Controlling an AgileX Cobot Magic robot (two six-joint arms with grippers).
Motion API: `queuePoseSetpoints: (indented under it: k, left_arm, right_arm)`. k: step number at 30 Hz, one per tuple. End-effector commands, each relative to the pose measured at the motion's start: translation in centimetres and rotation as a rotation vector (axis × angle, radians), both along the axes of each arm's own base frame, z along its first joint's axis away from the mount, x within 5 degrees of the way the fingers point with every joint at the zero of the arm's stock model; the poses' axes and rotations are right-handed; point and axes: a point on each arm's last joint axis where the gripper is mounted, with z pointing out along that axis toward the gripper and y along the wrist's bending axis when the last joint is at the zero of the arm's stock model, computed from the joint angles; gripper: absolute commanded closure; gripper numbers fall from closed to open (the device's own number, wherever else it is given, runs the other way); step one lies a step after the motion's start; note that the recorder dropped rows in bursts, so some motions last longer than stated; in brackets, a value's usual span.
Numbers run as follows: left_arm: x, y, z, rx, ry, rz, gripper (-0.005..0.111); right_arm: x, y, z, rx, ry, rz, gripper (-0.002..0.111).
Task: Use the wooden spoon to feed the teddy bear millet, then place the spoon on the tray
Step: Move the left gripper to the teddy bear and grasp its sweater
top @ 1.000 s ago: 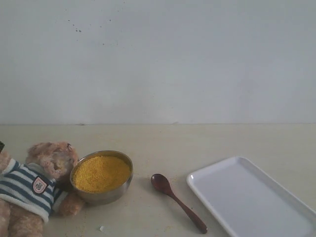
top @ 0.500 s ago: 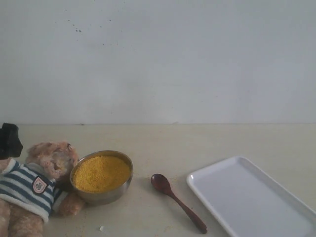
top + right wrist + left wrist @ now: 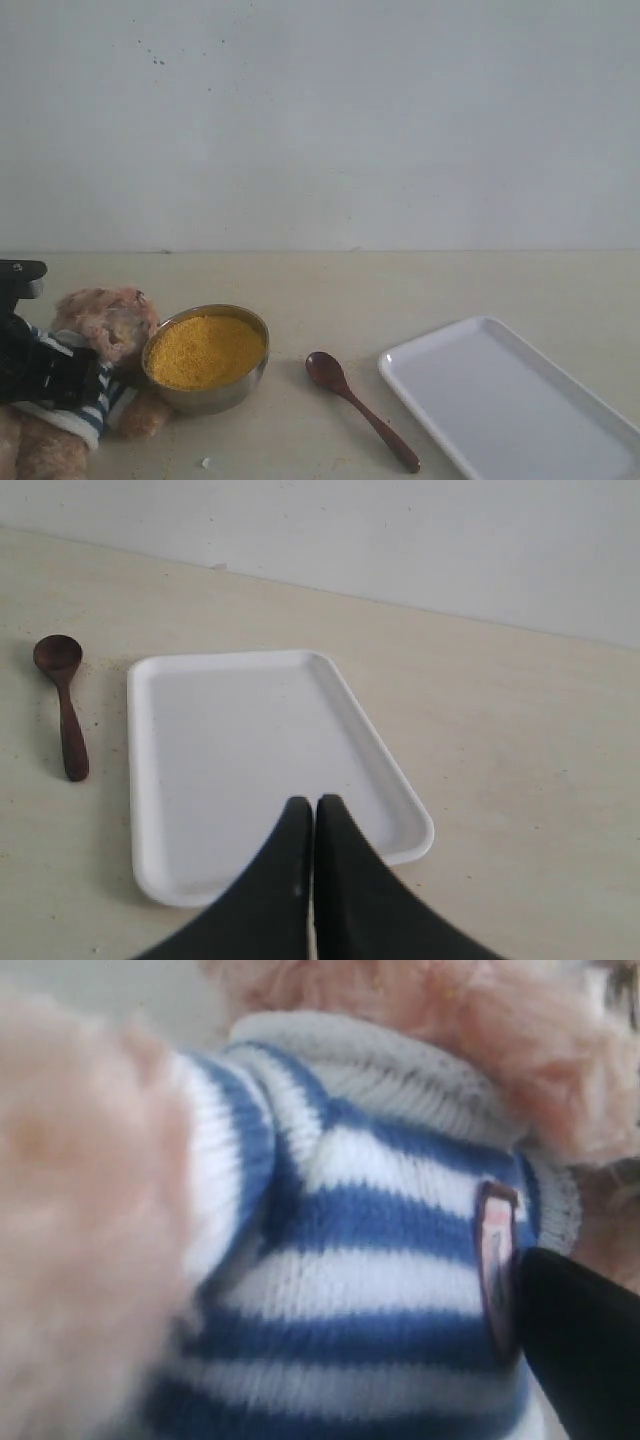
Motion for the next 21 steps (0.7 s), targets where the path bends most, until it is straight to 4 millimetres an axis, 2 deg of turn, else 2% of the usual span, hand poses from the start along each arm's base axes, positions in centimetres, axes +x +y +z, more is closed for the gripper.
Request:
queuePoseSetpoints:
  k: [1,4,5,7,9,11,12,17,21]
  left_arm:
    - [1.1,-0.4,-1.6,-0.048,-0.060,0.015,-0.001]
    - [1.4,-0.5,-2.4,-0.074,-0.049,0.054,0.001]
    - [1.5,-0.5,-2.6,-0.080,-0.043,0.066,0.005]
    - [1.6,-0.5,-2.8,-0.081,-0.039,0.067,0.022]
    - [1.6,-0.5,-2.8,-0.081,-0.039,0.067,0.055]
    - [1.6,-0.5,-2.8,-0.077,-0.037,0.062,0.094]
    - [1.6,-0.5,-2.9,-0.071,-0.035,0.054,0.101]
    - [1.0,0.0,-1.7,-0.063,-0.017,0.075,0.103]
    - [0.2,1.3,2.1,-0.064,-0.084,0.118,0.103]
  right_arm:
    - [0.0,0.0,0.1,0.002,-0.011,0.004,0.108]
    - [0.0,0.0,0.1,0.002,-0.011,0.004,0.108]
    - [0.0,0.0,0.1,0.002,-0.011,0.004,0.108]
    - [0.0,0.0,0.1,0.002,-0.011,0.004,0.108]
    - [0.0,0.0,0.1,0.002,-0.011,0.004,0.108]
    - [0.0,0.0,0.1,0.002,-0.011,0.004,0.108]
    - [0.0,0.0,0.1,0.002,-0.011,0.004,0.108]
    - [0.0,0.0,0.1,0.002,-0.011,0.004,0.108]
    - [0.0,0.0,0.1,0.002,-0.011,0.004,0.108]
